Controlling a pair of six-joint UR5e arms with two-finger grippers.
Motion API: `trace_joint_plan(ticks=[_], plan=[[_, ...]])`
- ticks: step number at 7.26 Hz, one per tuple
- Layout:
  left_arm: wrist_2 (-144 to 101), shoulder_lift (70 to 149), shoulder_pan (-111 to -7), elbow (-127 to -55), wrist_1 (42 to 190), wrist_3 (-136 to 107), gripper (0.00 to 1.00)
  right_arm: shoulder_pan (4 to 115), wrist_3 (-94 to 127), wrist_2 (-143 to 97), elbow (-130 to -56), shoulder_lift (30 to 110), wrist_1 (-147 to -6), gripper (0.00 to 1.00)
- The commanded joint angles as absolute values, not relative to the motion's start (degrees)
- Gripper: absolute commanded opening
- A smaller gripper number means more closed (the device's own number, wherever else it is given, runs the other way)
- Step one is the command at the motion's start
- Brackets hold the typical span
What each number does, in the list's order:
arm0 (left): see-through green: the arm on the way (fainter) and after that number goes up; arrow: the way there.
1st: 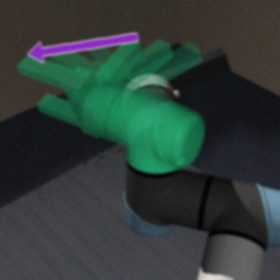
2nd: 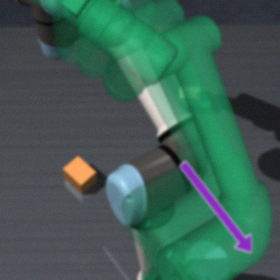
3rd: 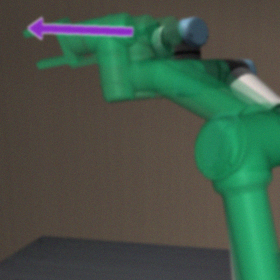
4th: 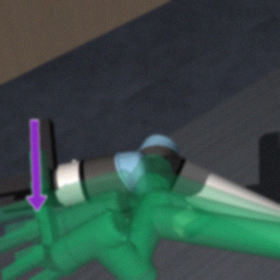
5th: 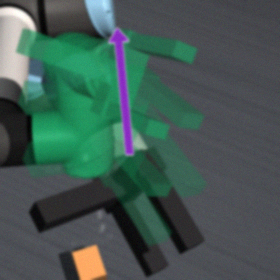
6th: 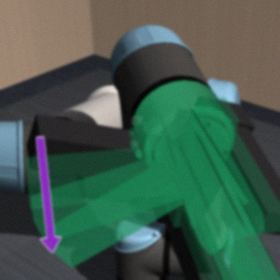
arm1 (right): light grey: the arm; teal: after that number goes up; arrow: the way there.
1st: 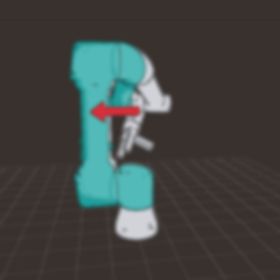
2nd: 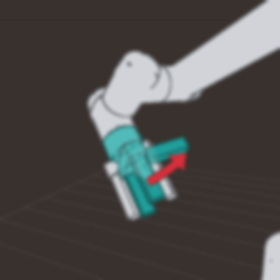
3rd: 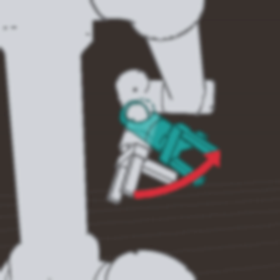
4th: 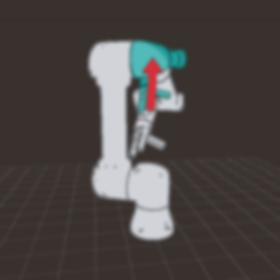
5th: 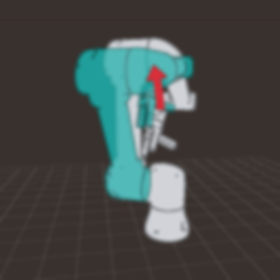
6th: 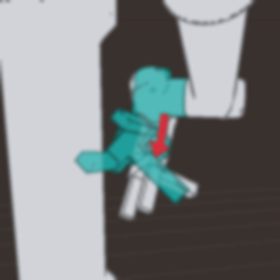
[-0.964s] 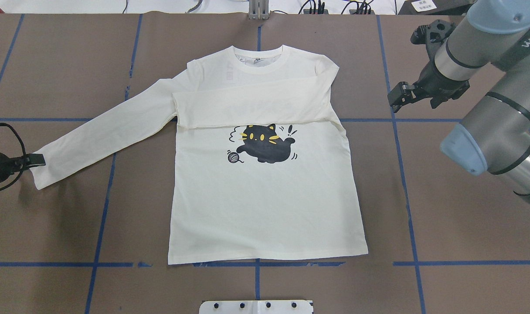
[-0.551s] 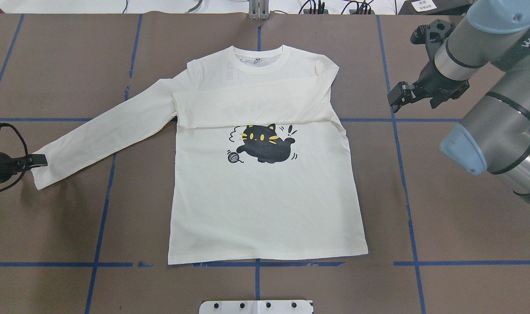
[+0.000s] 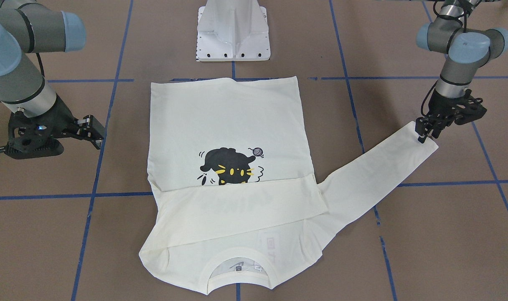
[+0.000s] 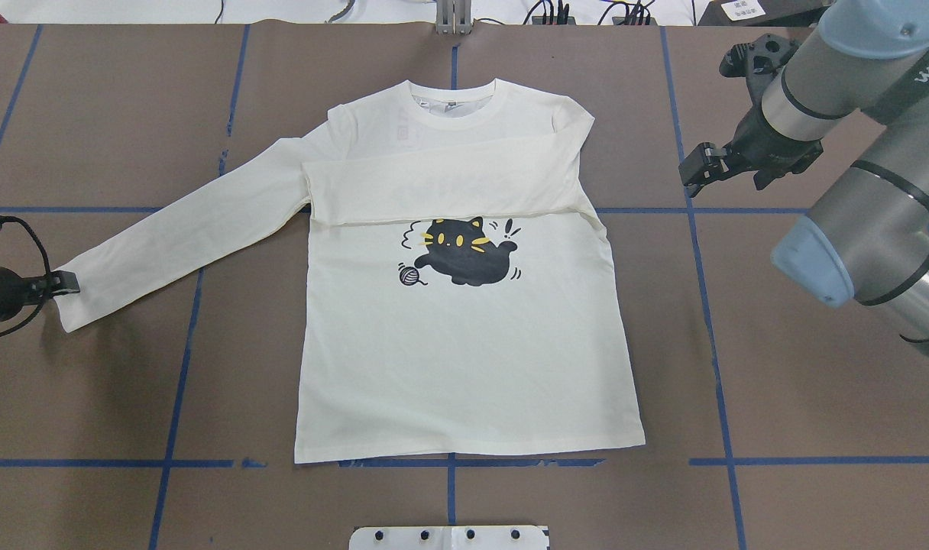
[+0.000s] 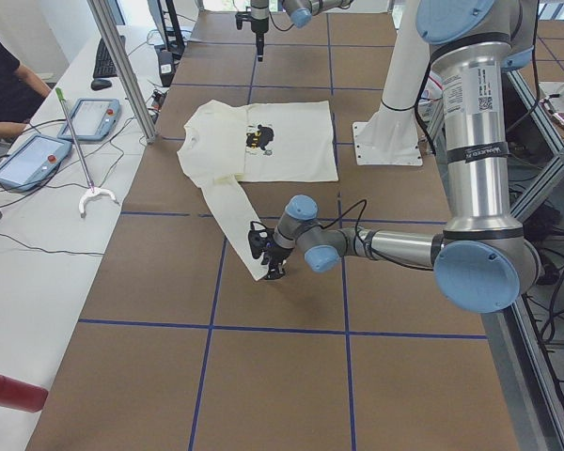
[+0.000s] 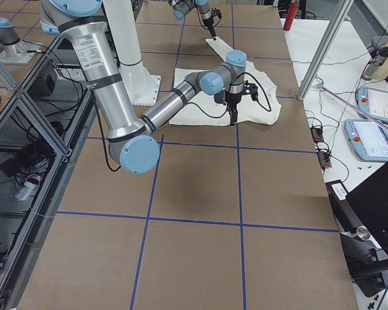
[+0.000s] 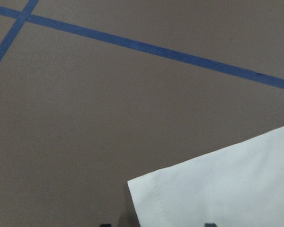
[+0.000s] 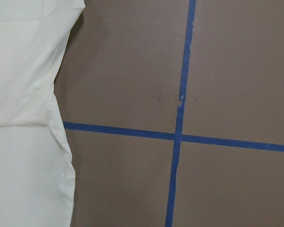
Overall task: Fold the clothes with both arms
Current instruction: 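Lower the left gripper to the cuff of the other sleeve and grasp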
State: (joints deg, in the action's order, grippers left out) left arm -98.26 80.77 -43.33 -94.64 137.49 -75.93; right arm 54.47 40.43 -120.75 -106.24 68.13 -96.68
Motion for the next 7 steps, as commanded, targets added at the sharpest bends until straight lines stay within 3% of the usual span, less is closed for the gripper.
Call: trace_joint_plan(ticks=[1,3,5,6,7], plan=[[-98.3,80.8,-43.3,-94.7,137.5,-75.9,0.2,54.6,40.4,-120.8,-106.4,68.1,-96.7,1.0],[-98.5,80.9,-43.3,-95.2,137.5,-75.9,0.17,54.8,40.4,-120.8,-106.4,68.2,-96.7,1.0],[-98.5,80.9,-43.3,-95.2,137.4,-75.9,0.26,54.8,40.4,-120.8,-106.4,68.2,-96.8,1.0],[-98.4,80.9,-43.3,-95.2,137.4,-75.8,0.75,54.9,40.4,-120.8,-106.4,68.2,-96.8,1.0],[-98.5,80.9,-43.3,-95.2,137.3,-75.8,1.0,54.9,40.4,-120.8,-106.3,68.3,-96.8,1.0]])
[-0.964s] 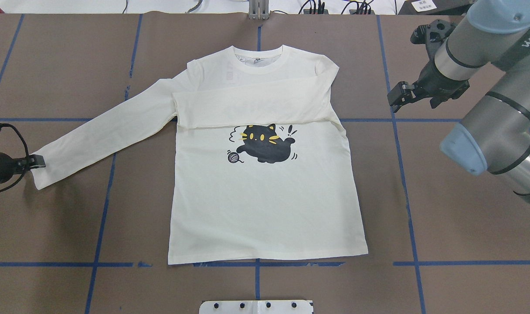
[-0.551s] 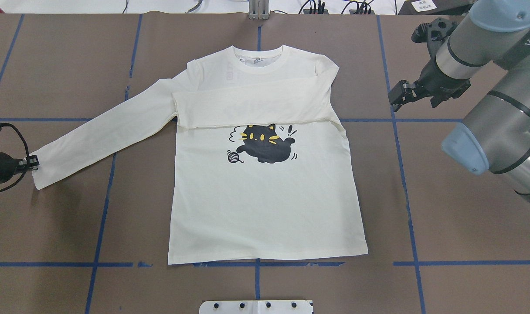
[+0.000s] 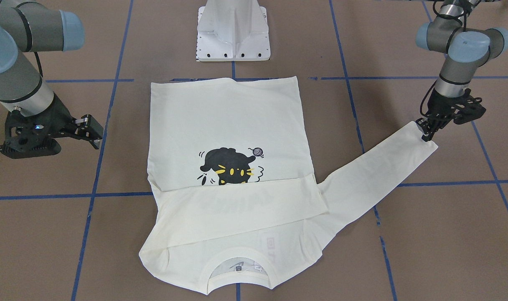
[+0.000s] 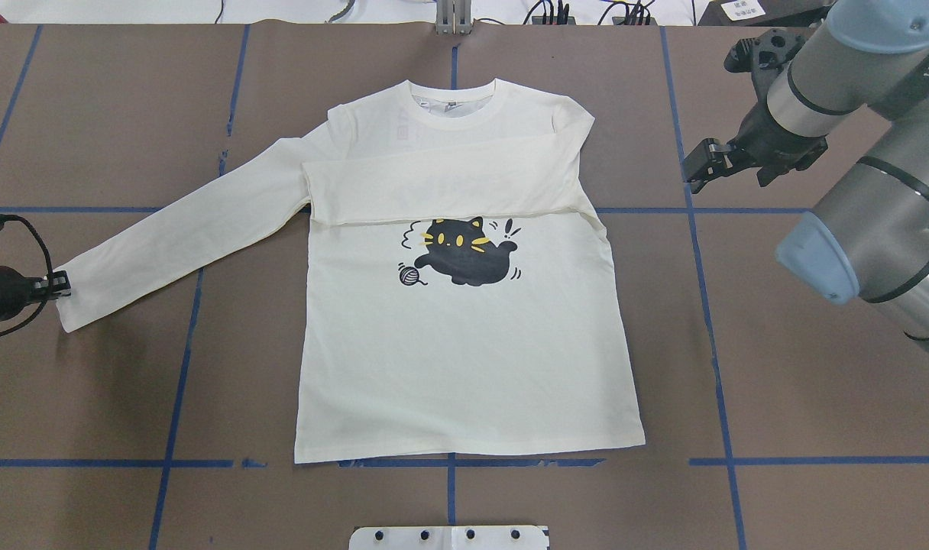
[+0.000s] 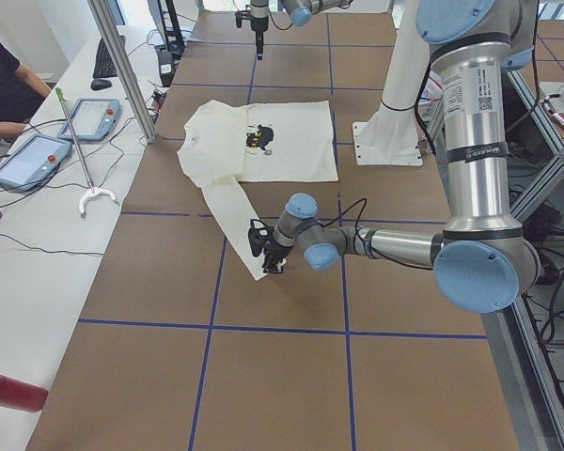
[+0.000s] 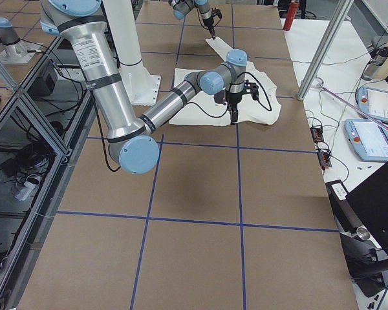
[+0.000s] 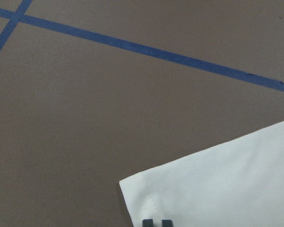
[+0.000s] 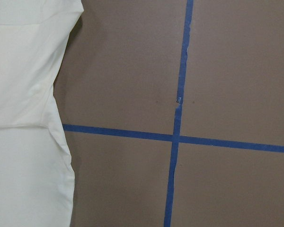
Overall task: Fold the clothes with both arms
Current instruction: 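Lower the left gripper to the cuff of the other sleeve and grasp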
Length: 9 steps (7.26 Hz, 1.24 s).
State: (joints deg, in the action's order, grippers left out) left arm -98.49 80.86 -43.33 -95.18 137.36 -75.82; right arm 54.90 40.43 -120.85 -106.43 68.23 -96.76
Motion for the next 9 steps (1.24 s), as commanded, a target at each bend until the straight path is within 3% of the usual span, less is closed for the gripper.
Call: trace_joint_plan(ticks=[1,8,9], plan=[[-98.5,80.9,-43.3,-95.2,137.2,-75.8,1.0,54.9,40.4,-120.8,-106.3,68.4,-96.8,1.0],[-98.3,80.9,-42.0,-95.0,137.1,-76.0,1.0,54.8,40.4,-120.8,-106.4,69.1,-96.7,1.0],[-98.3,80.9,-41.9,-95.0,137.2,-76.2,0.9,54.8,40.4,-120.8,-106.4,69.1,-96.7,1.0]])
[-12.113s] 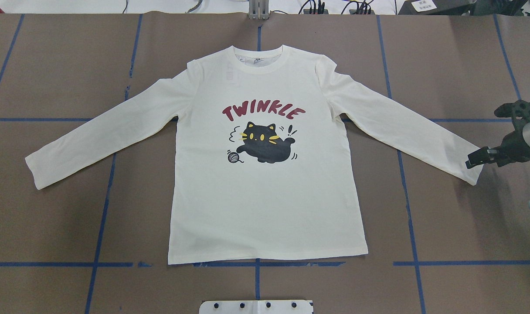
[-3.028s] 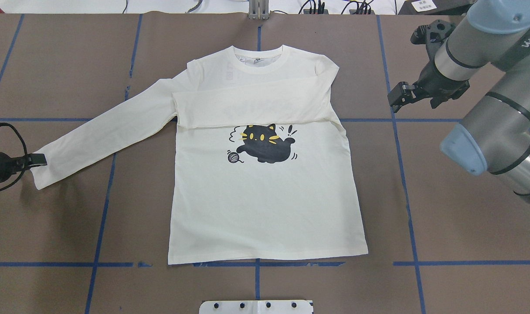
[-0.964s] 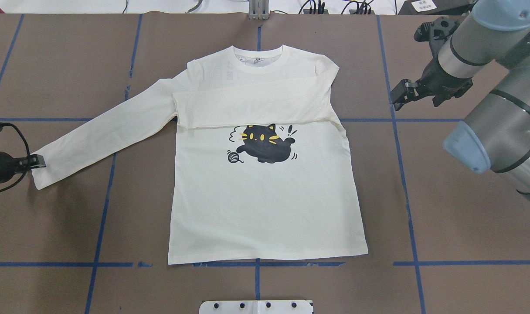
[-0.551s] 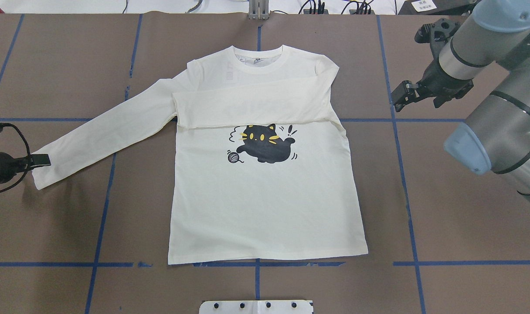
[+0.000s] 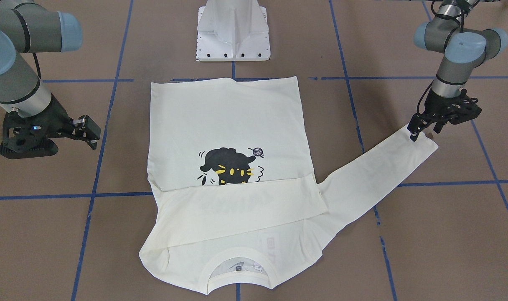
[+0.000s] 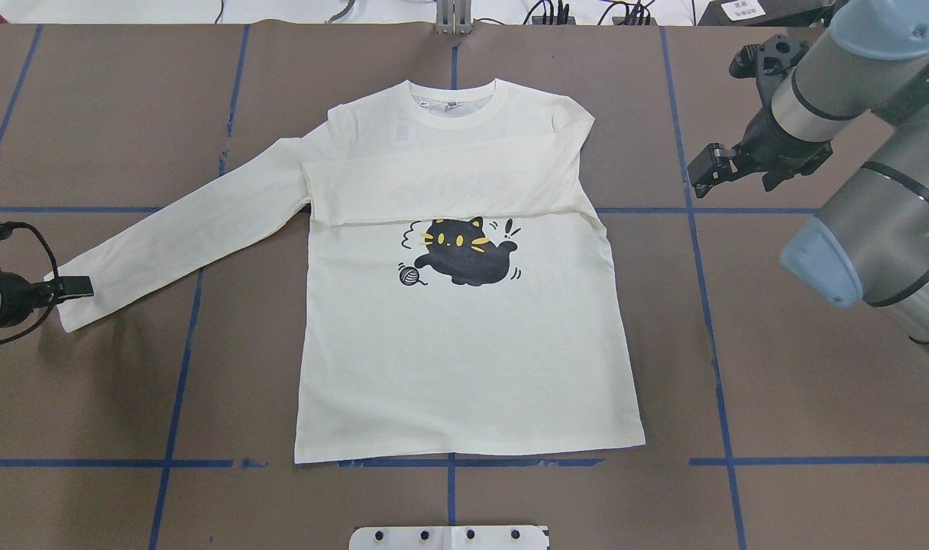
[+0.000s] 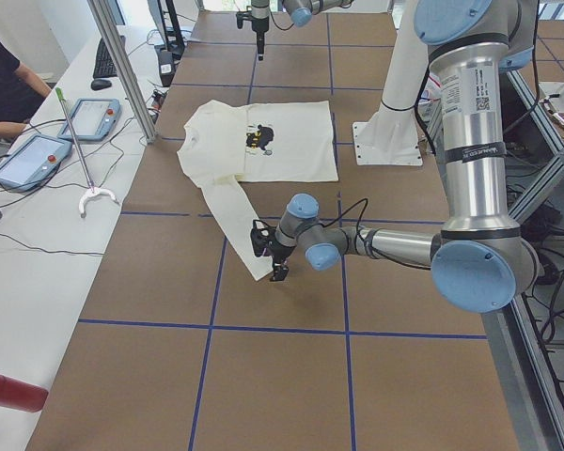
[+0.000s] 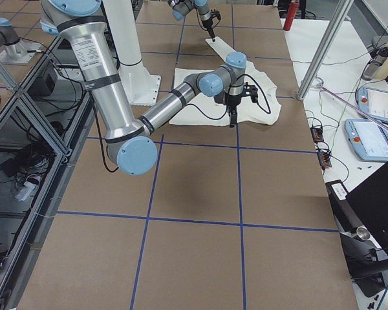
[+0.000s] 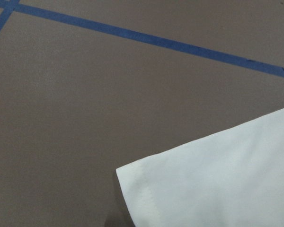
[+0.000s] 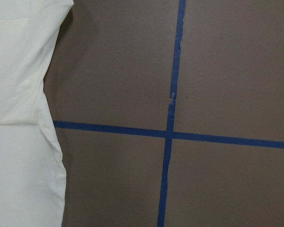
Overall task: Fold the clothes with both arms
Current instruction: 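Lower the left gripper to the cuff of the other sleeve and grasp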
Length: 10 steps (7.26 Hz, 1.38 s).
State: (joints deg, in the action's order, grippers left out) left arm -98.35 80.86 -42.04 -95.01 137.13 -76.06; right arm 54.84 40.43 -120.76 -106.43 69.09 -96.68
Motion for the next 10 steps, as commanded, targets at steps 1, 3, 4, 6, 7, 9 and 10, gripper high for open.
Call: trace_joint_plan(ticks=[1,3,4,6,7,9,10], plan=[[-98.2,80.9,-41.9,-95.0,137.2,-76.4,0.75,54.8,40.4,-120.8,-106.4,69.1,-96.7,1.0],[-98.2,80.8,-41.9,-95.0,137.3,-76.5,0.44,54.9,40.3,-120.8,-106.4,69.2,-96.7,1.0],[-98.3,80.9,-41.9,-95.1,137.3,-76.6,0.36,54.9,40.3,-120.8,-106.4,69.2,-96.7,1.0],[-98.5,80.9,-41.9,-95.4,137.3,-76.6,0.17,55.1,40.3,-120.8,-106.4,69.2,-96.7,1.0],[-98.7,80.8,-41.9,-96.2,137.2,-76.6,0.04,55.3,40.2,-120.8,-106.4,69.1,-96.7,1.0],[-98.8,80.2,-42.1,-99.5,136.5,-76.5,0.0,55.4,40.2,-120.8,-106.5,69.2,-96.7,1.0],[-98.8,80.3,-42.1,-104.2,131.1,-76.4,0.0,55.4,40.2,-120.8,-106.5,69.3,-96.7,1.0]])
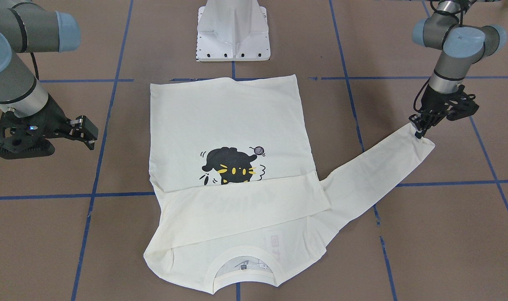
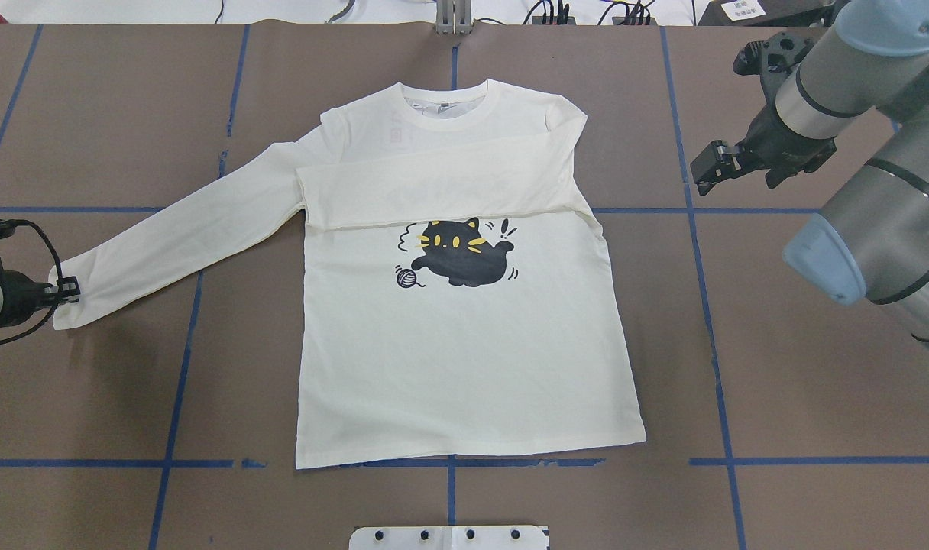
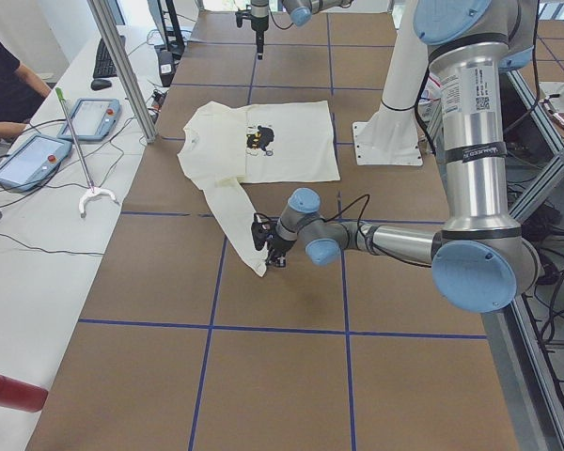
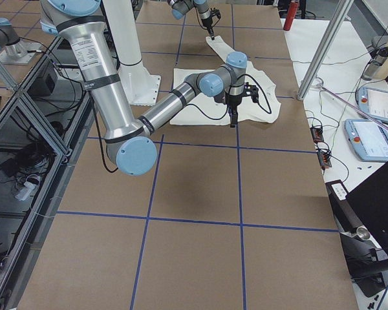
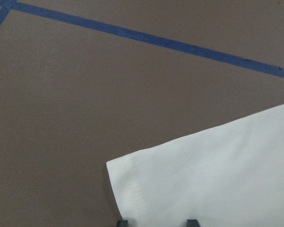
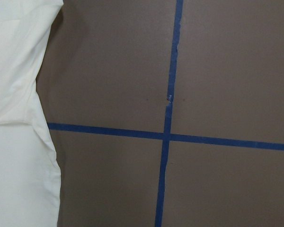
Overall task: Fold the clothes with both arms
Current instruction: 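Lift the sleeve with the left gripper and fold it across the chest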
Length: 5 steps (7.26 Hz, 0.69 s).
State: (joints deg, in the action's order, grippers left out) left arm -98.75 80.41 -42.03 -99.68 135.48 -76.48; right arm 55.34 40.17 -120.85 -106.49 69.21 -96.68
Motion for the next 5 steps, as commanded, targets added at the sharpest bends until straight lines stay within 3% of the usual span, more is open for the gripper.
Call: trace_joint_plan(ticks=[1,2,3,5], plan=[[-98.8,81.5,-42.0,-111.1,121.2,-76.2,0.0,55.4,40.3,-120.8,-107.1,70.7,-96.7,1.0],[-98.8,87.1,-42.0,-115.6,110.9,-75.9,0.0,55.4,40.2,-120.7,-108.6,73.4,-96.7,1.0],[-98.7,97.4,-41.9,-115.7,100.3,-75.8,0.0,55.4,40.3,-120.6,-110.5,76.1,-96.6,1.0],[-98.9,114.5,-41.7,-110.4,91.9,-75.6,0.0,56.0,40.2,-120.5,-112.0,79.0,-96.5,1.0]])
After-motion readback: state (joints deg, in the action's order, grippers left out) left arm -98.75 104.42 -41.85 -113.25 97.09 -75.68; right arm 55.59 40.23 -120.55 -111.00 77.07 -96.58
